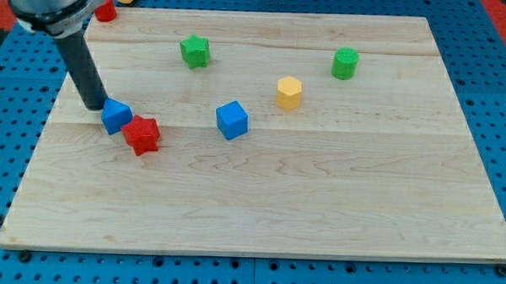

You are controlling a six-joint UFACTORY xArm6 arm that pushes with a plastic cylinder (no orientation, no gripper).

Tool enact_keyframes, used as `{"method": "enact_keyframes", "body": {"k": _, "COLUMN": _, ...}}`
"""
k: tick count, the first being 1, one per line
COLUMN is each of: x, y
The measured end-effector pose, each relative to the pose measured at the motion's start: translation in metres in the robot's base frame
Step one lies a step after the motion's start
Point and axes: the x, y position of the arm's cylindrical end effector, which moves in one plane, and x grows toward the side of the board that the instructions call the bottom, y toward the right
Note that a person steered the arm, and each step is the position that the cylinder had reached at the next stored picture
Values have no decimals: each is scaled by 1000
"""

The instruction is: Point your arm towards center left

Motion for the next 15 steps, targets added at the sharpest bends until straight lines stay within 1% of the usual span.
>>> {"method": "enact_keyframes", "body": {"k": 1, "x": 30, "y": -1}}
{"method": "enact_keyframes", "body": {"k": 2, "x": 111, "y": -6}}
{"method": "enact_keyframes", "body": {"k": 3, "x": 98, "y": -4}}
{"method": "enact_keyframes", "body": {"k": 4, "x": 67, "y": -7}}
{"method": "enact_keyframes", "body": {"k": 5, "x": 71, "y": 10}}
{"method": "enact_keyframes", "body": {"k": 6, "x": 57, "y": 10}}
{"method": "enact_keyframes", "body": {"k": 7, "x": 26, "y": 10}}
{"method": "enact_keyframes", "body": {"k": 8, "x": 3, "y": 10}}
{"method": "enact_keyframes", "body": {"k": 9, "x": -30, "y": -39}}
{"method": "enact_keyframes", "body": {"k": 10, "x": -75, "y": 4}}
{"method": "enact_keyframes", "body": {"k": 12, "x": -171, "y": 111}}
{"method": "enact_keyframes", "body": {"k": 13, "x": -147, "y": 139}}
{"method": "enact_keyframes", "body": {"k": 15, "x": -83, "y": 78}}
